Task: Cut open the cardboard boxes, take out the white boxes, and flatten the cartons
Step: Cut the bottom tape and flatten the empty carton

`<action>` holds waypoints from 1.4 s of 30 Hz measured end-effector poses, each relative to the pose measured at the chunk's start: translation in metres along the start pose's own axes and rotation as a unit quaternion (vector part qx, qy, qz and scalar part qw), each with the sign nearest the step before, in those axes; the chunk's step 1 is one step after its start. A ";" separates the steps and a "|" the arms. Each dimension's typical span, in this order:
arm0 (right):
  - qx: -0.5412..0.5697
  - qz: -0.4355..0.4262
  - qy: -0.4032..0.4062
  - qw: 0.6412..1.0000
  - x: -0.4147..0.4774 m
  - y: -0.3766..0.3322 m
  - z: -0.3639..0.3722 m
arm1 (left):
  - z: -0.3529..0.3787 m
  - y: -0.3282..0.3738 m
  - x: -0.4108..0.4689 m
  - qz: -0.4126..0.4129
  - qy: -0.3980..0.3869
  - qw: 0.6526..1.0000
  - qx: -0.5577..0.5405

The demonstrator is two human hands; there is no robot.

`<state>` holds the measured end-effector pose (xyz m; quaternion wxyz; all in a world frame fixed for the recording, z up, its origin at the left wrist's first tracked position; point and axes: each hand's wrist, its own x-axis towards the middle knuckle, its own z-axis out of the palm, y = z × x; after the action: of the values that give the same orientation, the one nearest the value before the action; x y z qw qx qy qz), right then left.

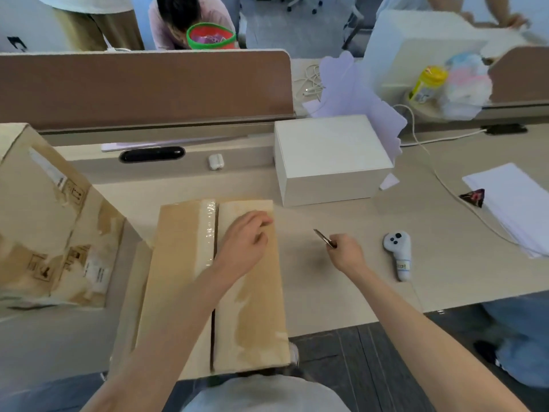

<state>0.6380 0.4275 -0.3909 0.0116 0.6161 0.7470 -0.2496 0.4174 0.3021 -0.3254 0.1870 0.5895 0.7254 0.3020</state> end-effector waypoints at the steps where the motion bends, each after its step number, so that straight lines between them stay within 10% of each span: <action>1: 0.001 0.012 -0.003 1.000 -0.001 0.011 0.002 | 0.003 0.004 -0.002 0.003 0.000 1.000 0.005; 11: -0.041 0.041 0.018 0.998 -0.004 0.057 0.006 | -0.017 0.014 -0.042 -0.075 0.054 0.992 0.091; 24: 0.086 -0.191 0.170 0.963 -0.073 -0.122 -0.004 | -0.119 0.002 -0.073 -0.049 0.134 0.986 0.088; 34: -0.100 -0.103 0.019 0.989 -0.141 -0.203 0.047 | -0.151 -0.090 -0.131 -0.068 -0.032 0.991 0.114; 42: 0.050 -0.084 0.021 0.995 -0.141 -0.202 0.023 | -0.117 -0.125 -0.137 -0.042 -0.096 0.989 0.106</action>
<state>0.4777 0.2663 -0.2928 -0.0559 0.5563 0.7824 -0.2742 0.2835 0.1283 -0.3324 0.2052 0.6010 0.7563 0.1569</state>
